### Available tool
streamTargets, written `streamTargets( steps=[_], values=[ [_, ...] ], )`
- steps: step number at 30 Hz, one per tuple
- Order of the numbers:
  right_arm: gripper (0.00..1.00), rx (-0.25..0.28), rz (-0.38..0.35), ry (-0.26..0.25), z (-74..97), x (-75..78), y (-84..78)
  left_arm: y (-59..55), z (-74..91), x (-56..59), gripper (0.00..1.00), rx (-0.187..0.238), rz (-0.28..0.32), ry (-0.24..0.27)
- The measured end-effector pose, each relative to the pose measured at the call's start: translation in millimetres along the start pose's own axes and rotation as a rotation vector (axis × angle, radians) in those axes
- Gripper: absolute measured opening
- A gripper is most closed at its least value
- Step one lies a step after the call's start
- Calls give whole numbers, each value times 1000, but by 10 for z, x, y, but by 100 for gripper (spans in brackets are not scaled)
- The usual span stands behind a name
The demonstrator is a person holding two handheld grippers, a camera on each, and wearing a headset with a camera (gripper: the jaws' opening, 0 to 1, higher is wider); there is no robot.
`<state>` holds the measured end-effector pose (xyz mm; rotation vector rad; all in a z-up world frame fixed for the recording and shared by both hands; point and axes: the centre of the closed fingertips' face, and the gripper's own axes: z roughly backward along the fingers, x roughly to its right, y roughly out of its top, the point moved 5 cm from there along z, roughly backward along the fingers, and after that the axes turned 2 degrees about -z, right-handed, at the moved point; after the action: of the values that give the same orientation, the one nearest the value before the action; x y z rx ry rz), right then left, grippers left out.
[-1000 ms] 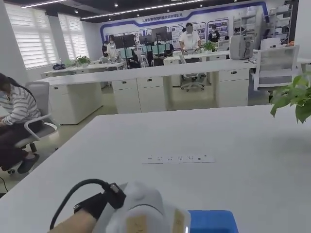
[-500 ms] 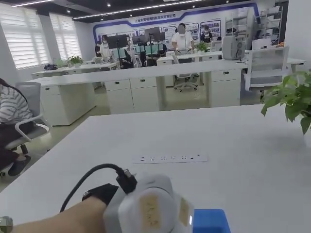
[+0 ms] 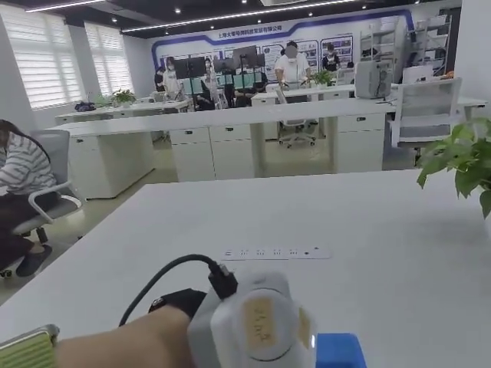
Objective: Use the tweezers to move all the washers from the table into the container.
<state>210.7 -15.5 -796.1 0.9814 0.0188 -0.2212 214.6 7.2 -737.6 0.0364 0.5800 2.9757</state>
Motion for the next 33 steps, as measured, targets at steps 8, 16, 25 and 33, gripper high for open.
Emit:
streamTargets(
  steps=[8, 16, 25, 33],
  values=[
    [2, 8, -101, -5, -19, 66, 12, -123, 31, -39, 1, 92, 111, 73],
    [2, 50, -211, -9, 7, 153, -16, -251, 67, -10, 32, 392, 393, 201],
    [2, 123, -416, -11, 44, 235, -89, -418, 154, 228, 47, 673, 647, 348],
    [2, 146, -494, -9, 84, 217, -116, -508, 164, 501, 60, 806, 759, 504]
  ],
)
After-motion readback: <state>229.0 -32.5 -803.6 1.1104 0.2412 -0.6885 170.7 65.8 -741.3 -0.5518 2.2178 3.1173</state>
